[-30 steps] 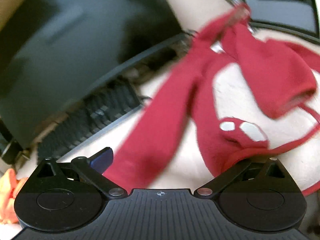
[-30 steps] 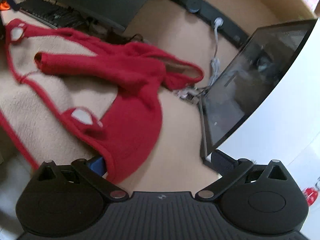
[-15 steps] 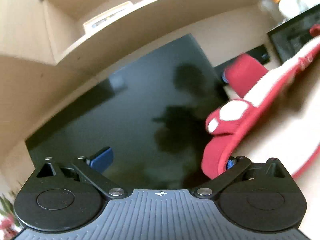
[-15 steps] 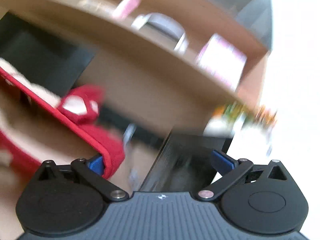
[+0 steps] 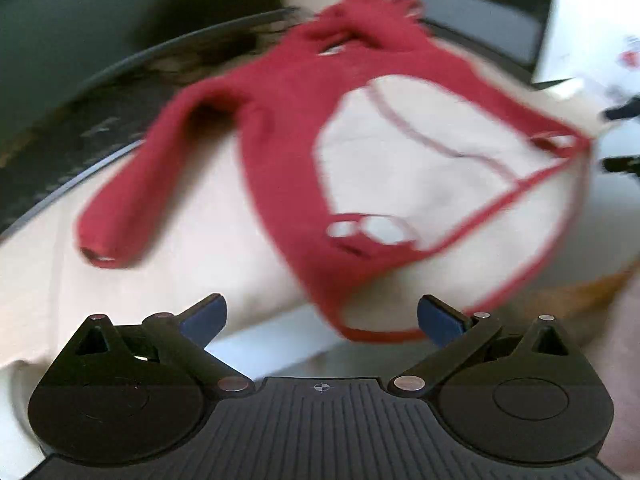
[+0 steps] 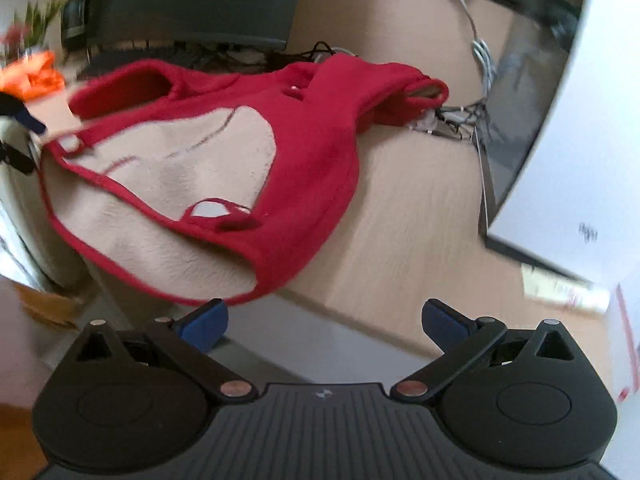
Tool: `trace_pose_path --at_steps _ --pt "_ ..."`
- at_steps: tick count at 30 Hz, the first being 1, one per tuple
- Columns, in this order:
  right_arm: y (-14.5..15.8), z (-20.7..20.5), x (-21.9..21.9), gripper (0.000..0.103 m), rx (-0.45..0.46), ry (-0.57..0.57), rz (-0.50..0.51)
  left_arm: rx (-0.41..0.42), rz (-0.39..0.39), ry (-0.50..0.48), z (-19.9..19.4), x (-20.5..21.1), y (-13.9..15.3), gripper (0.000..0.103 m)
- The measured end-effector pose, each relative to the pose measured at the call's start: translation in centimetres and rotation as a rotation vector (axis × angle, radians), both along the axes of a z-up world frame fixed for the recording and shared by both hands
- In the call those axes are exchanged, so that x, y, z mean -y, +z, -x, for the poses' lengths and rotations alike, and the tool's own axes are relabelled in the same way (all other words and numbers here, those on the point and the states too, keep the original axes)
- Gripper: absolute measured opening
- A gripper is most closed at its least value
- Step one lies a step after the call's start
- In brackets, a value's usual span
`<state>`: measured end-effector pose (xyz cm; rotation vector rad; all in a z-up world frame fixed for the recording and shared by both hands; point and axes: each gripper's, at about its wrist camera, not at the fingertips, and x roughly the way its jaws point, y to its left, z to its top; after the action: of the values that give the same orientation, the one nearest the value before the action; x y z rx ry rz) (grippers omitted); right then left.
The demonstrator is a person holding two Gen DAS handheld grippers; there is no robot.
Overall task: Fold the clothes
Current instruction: 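Lay the hoodie flat on the desk, lining down, and release both tools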
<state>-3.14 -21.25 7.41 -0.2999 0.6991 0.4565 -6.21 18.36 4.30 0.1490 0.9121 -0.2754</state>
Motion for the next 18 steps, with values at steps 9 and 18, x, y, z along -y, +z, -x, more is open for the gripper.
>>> trace_pose_path --at_steps 9,18 --pt "3.5 -7.2 -0.7 0.103 0.049 -0.046 -0.48 0.298 0.281 0.038 -7.3 2.7 3.2 0.103" --pt "-3.2 -17.9 -10.8 0.103 -0.254 -0.047 -0.613 0.21 0.167 0.231 -17.6 6.1 -4.7 0.103"
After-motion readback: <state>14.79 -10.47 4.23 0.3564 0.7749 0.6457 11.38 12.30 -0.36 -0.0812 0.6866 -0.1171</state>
